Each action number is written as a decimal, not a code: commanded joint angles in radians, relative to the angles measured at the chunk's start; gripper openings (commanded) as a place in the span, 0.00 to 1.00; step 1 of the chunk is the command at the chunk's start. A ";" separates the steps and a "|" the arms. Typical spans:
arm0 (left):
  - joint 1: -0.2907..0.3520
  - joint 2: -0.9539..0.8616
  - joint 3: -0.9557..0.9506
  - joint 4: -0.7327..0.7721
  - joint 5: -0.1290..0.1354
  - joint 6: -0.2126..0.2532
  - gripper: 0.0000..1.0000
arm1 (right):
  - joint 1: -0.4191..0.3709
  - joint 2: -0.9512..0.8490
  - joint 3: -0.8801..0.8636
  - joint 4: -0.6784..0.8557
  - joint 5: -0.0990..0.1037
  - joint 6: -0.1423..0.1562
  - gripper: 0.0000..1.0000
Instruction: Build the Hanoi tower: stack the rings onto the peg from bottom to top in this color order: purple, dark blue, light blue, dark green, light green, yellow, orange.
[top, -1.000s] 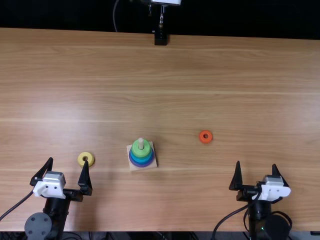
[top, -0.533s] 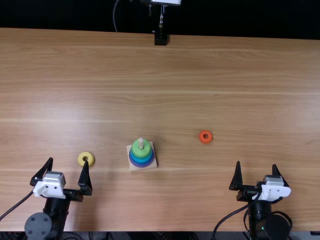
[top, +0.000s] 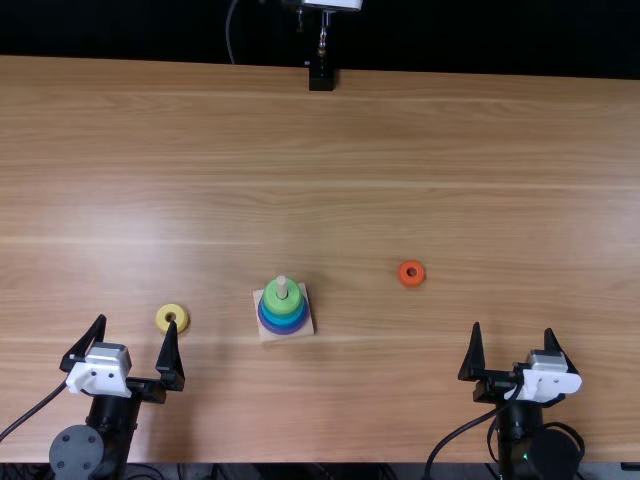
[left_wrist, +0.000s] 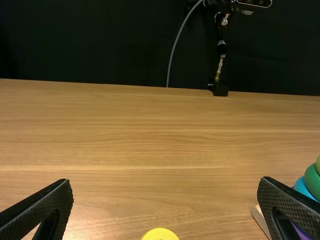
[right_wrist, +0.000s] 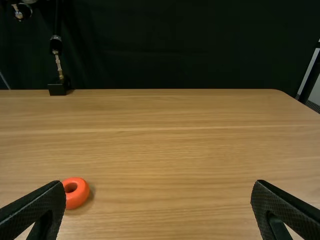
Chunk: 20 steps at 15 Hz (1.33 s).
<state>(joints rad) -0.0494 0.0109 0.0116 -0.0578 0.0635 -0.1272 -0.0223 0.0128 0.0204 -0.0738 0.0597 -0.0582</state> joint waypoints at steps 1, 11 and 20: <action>0.011 -0.011 -0.012 -0.029 0.021 0.015 1.00 | -0.013 -0.013 -0.008 -0.030 -0.001 -0.004 1.00; 0.016 0.035 0.114 0.003 0.006 0.017 1.00 | -0.013 -0.013 -0.008 -0.030 -0.001 -0.004 1.00; -0.012 0.485 0.571 -0.126 -0.110 0.070 1.00 | -0.013 -0.013 -0.008 -0.030 -0.001 -0.004 1.00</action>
<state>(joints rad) -0.0494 0.4969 0.5442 -0.1844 -0.0277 -0.0944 -0.0223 0.0128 0.0204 -0.0742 0.0593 -0.0578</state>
